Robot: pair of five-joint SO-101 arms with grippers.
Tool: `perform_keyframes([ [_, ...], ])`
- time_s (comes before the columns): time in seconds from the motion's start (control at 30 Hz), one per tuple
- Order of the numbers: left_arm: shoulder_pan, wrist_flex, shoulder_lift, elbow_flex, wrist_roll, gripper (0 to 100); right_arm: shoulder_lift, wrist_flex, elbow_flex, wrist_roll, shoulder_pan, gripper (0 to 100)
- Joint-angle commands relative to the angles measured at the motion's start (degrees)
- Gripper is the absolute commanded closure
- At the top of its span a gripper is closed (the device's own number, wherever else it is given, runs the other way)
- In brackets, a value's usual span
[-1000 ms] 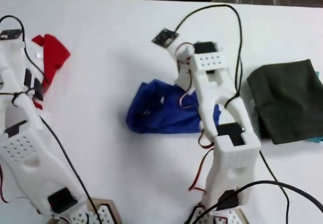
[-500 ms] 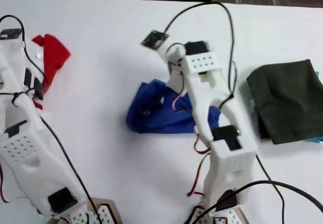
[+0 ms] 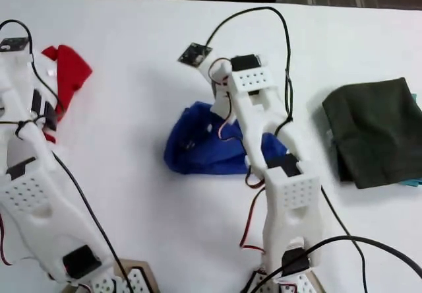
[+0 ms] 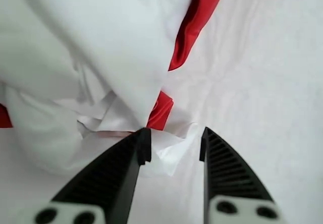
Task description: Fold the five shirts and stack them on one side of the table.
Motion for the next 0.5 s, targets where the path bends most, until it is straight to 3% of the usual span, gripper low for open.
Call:
perform_keyframes([
  [0.0, 0.3, -0.4, -4.1, -0.2, -0.5, 82, -0.7, 0.7, -2.5, -0.1, 0.4, 96.8],
  [0.3, 0.3, -0.4, -4.1, -0.2, -0.5, 82, -5.6, 5.9, -2.5, 0.2, 1.5, 97.6],
  [0.47, 0.3, -0.4, -4.1, -0.2, -0.5, 82, -14.3, 10.4, -2.1, 0.3, 6.0, 97.6],
])
